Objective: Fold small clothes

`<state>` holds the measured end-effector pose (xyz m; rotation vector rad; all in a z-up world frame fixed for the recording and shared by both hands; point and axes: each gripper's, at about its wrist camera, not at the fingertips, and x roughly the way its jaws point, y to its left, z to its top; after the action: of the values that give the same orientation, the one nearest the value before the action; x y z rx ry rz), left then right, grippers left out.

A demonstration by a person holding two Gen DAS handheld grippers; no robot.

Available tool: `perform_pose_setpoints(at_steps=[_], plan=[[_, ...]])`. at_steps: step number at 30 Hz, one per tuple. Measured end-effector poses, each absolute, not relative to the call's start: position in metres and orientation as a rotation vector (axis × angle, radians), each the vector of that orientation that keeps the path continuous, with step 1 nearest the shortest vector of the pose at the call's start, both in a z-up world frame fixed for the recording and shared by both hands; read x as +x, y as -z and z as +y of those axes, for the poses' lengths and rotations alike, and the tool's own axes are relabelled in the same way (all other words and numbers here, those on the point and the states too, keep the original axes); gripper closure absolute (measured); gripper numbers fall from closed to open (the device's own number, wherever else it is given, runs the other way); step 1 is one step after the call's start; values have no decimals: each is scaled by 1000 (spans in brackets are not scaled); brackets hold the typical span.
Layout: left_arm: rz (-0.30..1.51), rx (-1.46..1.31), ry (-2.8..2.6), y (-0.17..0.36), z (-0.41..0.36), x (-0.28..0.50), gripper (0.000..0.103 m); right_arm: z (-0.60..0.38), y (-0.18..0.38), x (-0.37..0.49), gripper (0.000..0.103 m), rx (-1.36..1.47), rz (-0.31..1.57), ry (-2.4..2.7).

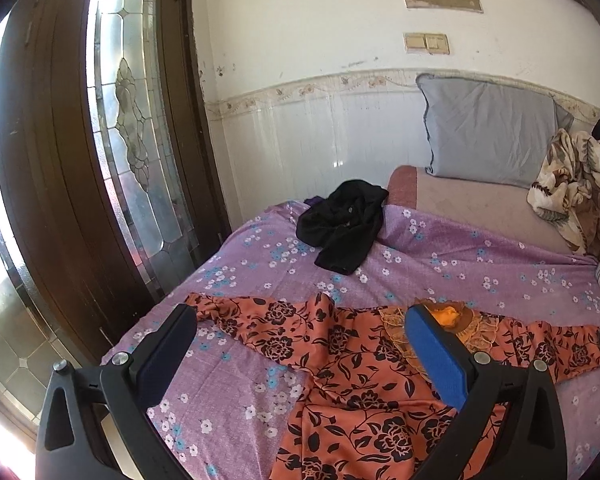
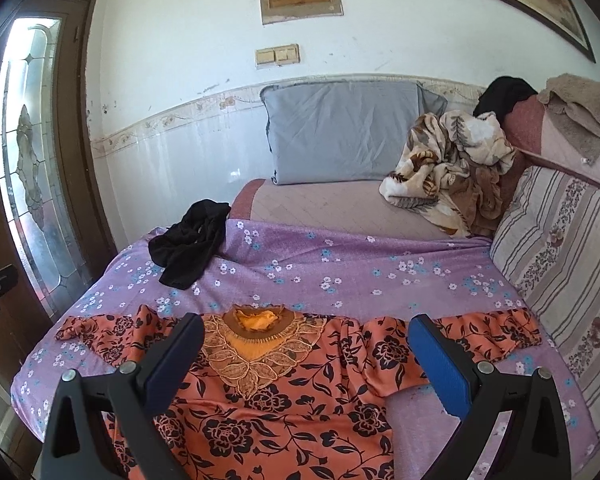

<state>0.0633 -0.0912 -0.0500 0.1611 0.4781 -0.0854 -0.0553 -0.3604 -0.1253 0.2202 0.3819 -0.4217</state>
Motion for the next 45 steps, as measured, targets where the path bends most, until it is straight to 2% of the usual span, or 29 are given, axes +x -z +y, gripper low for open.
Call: perform_pose_setpoints(at_steps=[4, 6, 8, 11, 14, 18, 21, 24, 26, 27, 28, 29, 32, 36, 39, 42, 45], plan=[[686, 135, 197, 114, -113, 128, 0, -451, 178, -40, 0, 455, 456, 383], [848, 93, 255, 160, -125, 166, 0, -510, 217, -41, 0, 654, 489, 379], [933, 81, 241, 204, -137, 192, 0, -568, 264, -51, 0, 916, 491, 367], [1020, 67, 214, 248, -146, 216, 0, -629, 331, -79, 1, 1360, 424, 388], [1103, 28, 190, 276, -144, 228, 0, -658, 361, -94, 1, 1523, 348, 436], [1211, 31, 181, 300, -147, 248, 0, -696, 366, -95, 12, 1499, 339, 574], [1223, 107, 106, 316, -154, 253, 0, -720, 363, -94, 12, 1484, 274, 617], [1157, 221, 85, 316, -171, 243, 0, -738, 365, -83, 16, 1419, 223, 662], [1136, 212, 81, 317, -172, 239, 0, -750, 363, -71, 27, 1345, 234, 678], [1129, 193, 83, 319, -171, 237, 0, -756, 363, -65, 48, 1309, 238, 661], [1126, 180, 87, 319, -169, 236, 0, -763, 371, -59, 91, 1315, 247, 607], [1128, 178, 87, 319, -169, 235, 0, -769, 382, -56, 99, 1353, 257, 577], [1142, 178, 87, 317, -169, 233, 0, -765, 373, -58, 99, 1318, 208, 570], [1183, 163, 107, 307, -159, 246, 0, -726, 292, -33, 99, 1077, 171, 428], [1145, 124, 86, 287, -141, 246, 0, -660, 227, -1, 99, 904, 177, 222], [1067, 134, -16, 267, -114, 247, 0, -574, 190, 45, 99, 751, 244, 34], [1024, 127, -144, 256, -80, 249, 0, -489, 189, 99, 95, 632, 385, -78]])
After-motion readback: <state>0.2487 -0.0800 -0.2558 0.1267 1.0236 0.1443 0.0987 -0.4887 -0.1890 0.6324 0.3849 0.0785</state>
